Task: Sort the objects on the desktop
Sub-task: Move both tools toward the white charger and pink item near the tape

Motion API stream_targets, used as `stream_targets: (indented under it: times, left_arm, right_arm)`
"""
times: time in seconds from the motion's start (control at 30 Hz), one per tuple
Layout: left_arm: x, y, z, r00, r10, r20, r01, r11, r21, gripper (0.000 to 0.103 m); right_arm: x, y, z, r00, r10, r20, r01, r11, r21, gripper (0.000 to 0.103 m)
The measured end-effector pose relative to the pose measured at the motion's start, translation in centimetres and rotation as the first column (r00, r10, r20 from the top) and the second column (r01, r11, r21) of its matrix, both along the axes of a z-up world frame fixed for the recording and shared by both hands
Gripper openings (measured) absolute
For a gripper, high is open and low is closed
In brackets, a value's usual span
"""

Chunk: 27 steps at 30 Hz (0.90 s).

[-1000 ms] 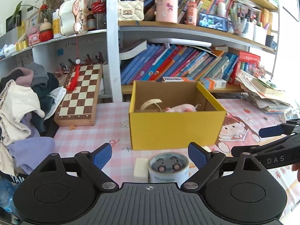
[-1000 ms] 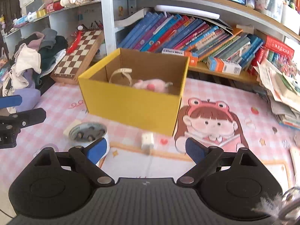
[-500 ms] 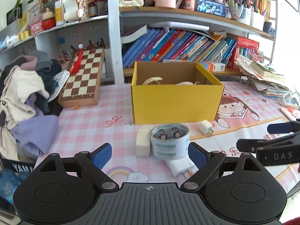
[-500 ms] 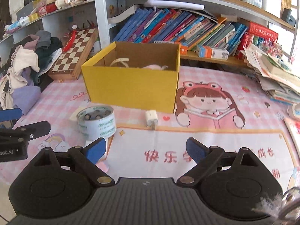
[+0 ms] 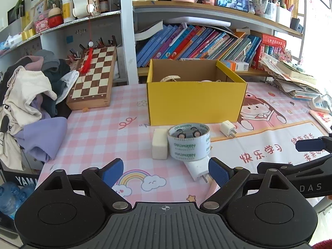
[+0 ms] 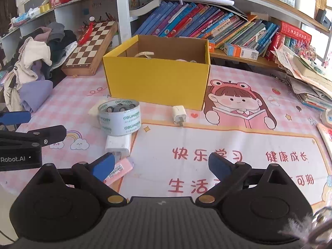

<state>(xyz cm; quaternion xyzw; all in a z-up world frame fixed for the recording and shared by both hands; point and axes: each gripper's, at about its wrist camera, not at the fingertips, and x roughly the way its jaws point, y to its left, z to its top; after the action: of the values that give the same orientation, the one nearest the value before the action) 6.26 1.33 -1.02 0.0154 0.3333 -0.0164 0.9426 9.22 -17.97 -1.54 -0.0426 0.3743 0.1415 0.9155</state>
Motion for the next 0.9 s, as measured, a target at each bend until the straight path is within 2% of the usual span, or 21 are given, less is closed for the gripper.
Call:
stream_targets:
  times: [0.23, 0.9]
  left_arm:
    - [-0.6, -0.4, -0.5, 1.0, -0.014, -0.026, 0.015, 1.0, 0.014, 0.091]
    - [-0.3, -0.3, -1.3, 0.999, -0.01, -0.05, 0.011, 1.0, 0.014, 0.091]
  right_arm:
    - [-0.4, 0.1, -0.7, 0.999, -0.007, -0.035, 0.008, 1.0, 0.005, 0.098]
    - [-0.3, 0.5, -1.3, 0.998, 0.011, -0.057, -0.011, 1.0, -0.009, 0.098]
